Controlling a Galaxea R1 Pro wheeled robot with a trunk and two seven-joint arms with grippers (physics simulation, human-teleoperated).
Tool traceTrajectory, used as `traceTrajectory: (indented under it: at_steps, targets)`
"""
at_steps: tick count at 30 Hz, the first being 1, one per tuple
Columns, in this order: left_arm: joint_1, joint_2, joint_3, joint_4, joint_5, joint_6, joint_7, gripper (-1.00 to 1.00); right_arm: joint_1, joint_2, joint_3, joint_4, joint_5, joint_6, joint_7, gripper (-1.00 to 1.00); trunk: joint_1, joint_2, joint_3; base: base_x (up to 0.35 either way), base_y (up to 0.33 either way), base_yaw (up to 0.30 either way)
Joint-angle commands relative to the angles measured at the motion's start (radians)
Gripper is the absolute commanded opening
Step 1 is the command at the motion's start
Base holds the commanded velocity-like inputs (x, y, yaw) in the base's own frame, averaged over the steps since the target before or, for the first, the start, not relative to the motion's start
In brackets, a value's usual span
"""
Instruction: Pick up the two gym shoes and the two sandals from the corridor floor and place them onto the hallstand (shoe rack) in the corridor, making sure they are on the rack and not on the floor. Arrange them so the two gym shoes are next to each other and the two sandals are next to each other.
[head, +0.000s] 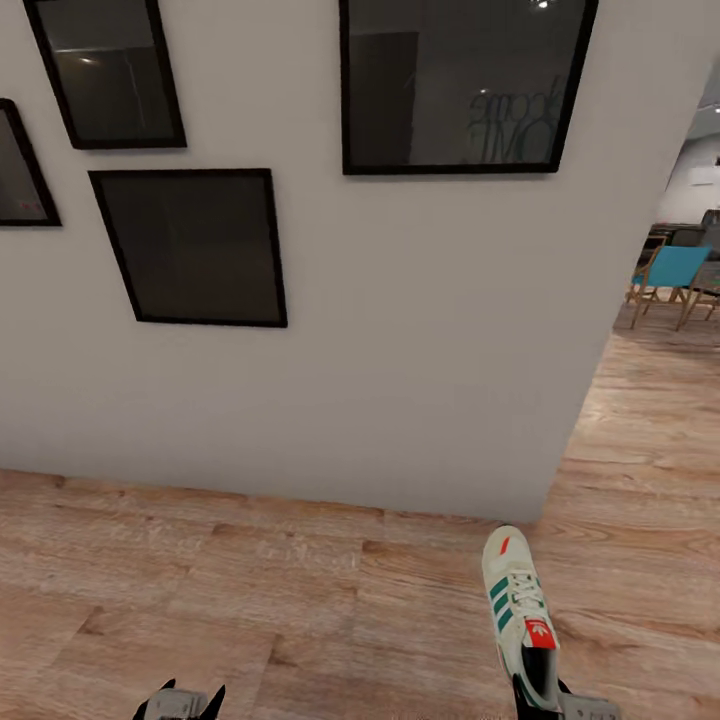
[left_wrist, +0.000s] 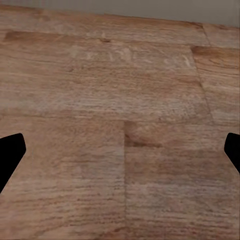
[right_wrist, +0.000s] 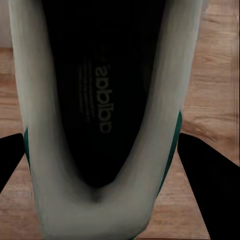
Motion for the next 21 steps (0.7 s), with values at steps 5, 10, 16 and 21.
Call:
traceTrajectory:
  at_steps: [5, 10, 16, 21]
  targets:
    - [0.0, 0.0, 0.005, -0.001, 0.008, -0.001, 0.007, 1.0, -0.001, 0.001, 0.002, 0.001, -0.01, -0.003, 0.002, -1.0, 0.0, 0.0, -0.001, 0.0, -0.196, -0.268]
    - [0.0, -0.001, 0.004, -0.001, 0.01, -0.002, 0.011, 1.0, -0.001, 0.001, 0.002, 0.001, -0.01, -0.003, 0.001, -1.0, 0.0, 0.0, -0.001, 0.0, -0.076, -0.268]
    - [0.0, -0.001, 0.007, -0.001, 0.011, 0.0, 0.012, 1.0, -0.001, 0.001, 0.002, 0.0, -0.01, -0.003, 0.001, -1.0, 0.0, 0.0, -0.001, 0.0, -0.009, -0.268]
    - [0.0, -0.002, 0.021, -0.001, 0.024, 0.001, 0.017, 1.0, -0.001, 0.001, 0.002, 0.0, -0.01, -0.003, 0.001, -1.0, 0.0, 0.0, -0.001, 0.0, -0.001, -0.268]
